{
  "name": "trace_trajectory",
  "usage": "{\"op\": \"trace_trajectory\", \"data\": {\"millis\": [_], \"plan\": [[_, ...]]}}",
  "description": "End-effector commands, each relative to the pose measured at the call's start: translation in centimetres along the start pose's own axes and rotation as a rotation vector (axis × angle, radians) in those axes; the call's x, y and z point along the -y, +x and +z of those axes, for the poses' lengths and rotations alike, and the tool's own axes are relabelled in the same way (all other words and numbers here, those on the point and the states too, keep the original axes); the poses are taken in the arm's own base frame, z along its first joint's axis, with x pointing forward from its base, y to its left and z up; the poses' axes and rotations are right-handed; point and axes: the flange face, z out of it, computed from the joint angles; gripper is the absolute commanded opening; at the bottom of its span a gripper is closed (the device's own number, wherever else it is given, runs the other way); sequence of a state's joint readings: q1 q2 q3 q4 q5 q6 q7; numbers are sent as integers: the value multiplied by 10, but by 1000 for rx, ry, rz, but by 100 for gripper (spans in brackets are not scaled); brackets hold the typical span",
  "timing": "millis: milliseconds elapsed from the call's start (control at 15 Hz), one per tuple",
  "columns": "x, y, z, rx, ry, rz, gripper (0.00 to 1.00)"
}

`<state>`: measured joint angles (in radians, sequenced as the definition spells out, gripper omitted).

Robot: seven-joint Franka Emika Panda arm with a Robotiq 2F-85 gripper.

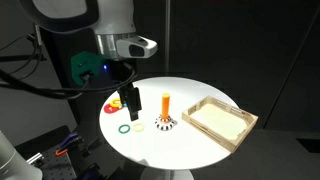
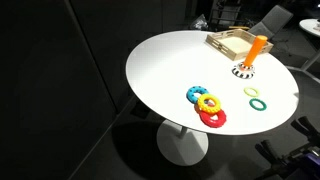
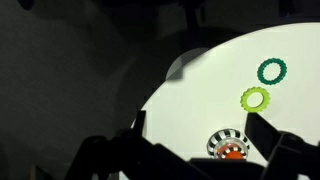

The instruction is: Pick up the light green ring and stack it on the rings stacking stand

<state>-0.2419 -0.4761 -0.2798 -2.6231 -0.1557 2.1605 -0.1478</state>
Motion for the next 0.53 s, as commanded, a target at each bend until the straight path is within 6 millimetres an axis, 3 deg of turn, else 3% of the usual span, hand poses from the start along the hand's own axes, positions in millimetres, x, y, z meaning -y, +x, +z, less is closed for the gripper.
{"op": "trace_trajectory", "data": {"millis": [0,267,467], "plan": [[0,0,0,1,0,0,100],[0,0,0,0,0,0,100],[4,12,5,-28,-26,16,100]]}}
